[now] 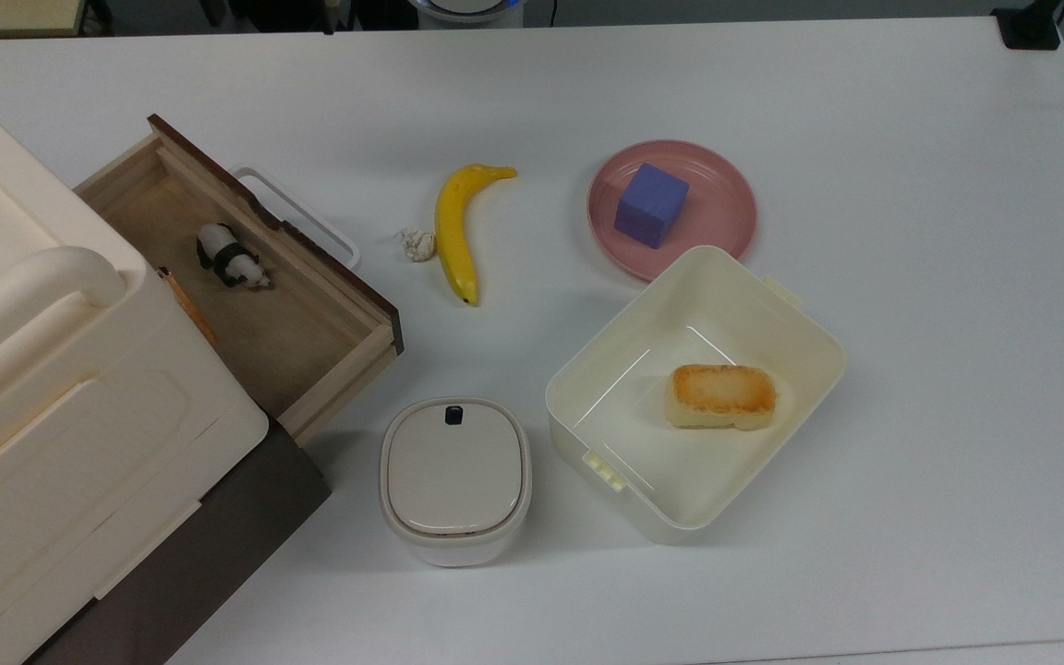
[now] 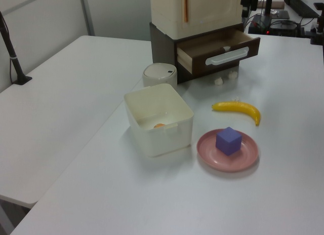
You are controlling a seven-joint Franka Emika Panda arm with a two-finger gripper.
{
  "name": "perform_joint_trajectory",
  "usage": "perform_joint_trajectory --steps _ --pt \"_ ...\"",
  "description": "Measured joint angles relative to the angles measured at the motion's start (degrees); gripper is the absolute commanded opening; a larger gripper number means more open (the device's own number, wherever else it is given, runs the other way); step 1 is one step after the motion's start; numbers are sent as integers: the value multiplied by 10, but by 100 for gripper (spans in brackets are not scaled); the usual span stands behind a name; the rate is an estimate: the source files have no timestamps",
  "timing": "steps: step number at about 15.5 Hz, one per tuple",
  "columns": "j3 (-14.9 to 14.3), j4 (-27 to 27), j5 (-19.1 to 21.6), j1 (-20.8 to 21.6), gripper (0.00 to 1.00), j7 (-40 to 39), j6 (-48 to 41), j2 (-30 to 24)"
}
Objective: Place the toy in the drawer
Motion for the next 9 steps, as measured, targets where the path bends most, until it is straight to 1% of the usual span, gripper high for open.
perform_joint_trajectory --steps 5,9 --pt "-1 0 0 3 100 0 0 -6" --pt "-13 0 0 16 100 0 0 -7"
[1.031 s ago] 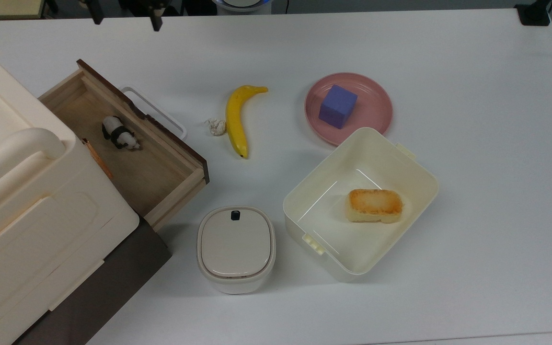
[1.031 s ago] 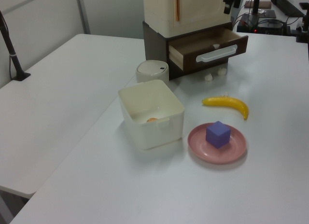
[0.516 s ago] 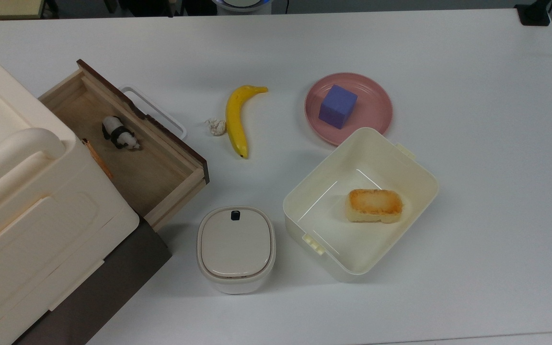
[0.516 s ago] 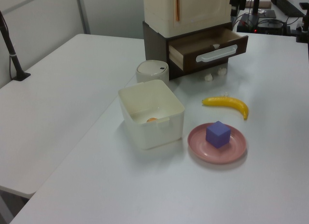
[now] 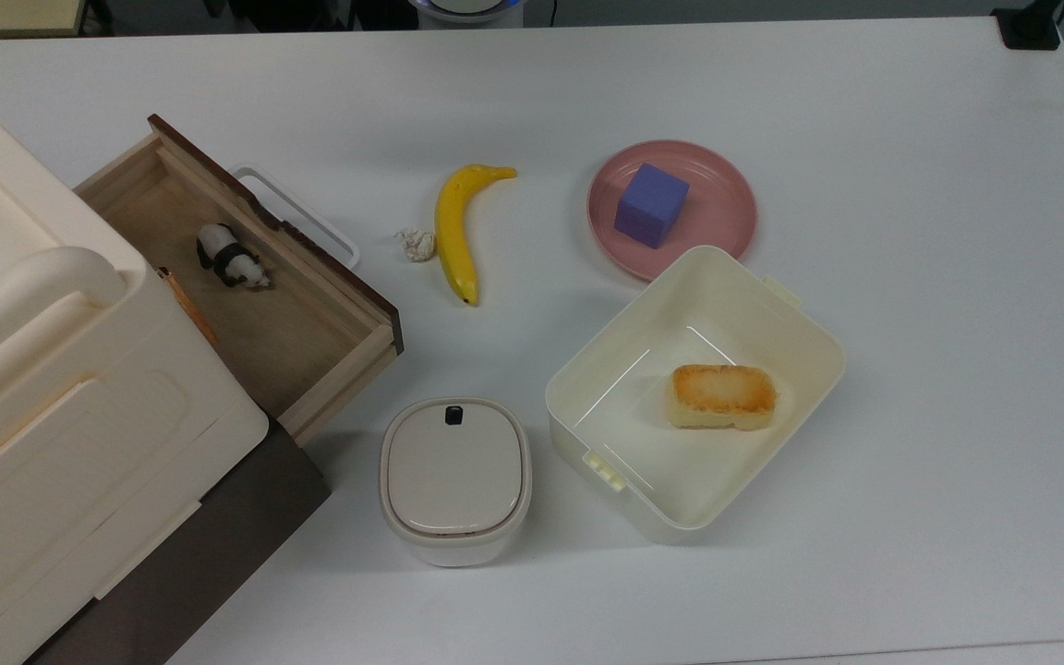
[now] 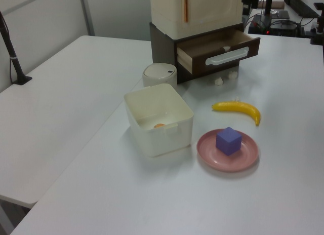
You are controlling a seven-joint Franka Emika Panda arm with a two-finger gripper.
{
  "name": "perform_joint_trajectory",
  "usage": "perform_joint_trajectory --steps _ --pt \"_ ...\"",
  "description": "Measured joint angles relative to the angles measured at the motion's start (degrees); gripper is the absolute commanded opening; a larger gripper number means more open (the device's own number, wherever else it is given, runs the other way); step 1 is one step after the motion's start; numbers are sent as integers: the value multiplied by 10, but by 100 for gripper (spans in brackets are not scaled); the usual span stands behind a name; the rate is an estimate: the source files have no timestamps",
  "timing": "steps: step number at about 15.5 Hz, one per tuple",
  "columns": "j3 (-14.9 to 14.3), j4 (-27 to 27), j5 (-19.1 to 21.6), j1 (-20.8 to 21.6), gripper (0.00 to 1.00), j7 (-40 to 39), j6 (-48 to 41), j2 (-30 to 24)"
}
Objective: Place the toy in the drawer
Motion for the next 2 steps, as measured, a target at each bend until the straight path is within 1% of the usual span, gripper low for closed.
perform_joint_trajectory --steps 2 --pt "-3 0 0 6 100 0 -1 0"
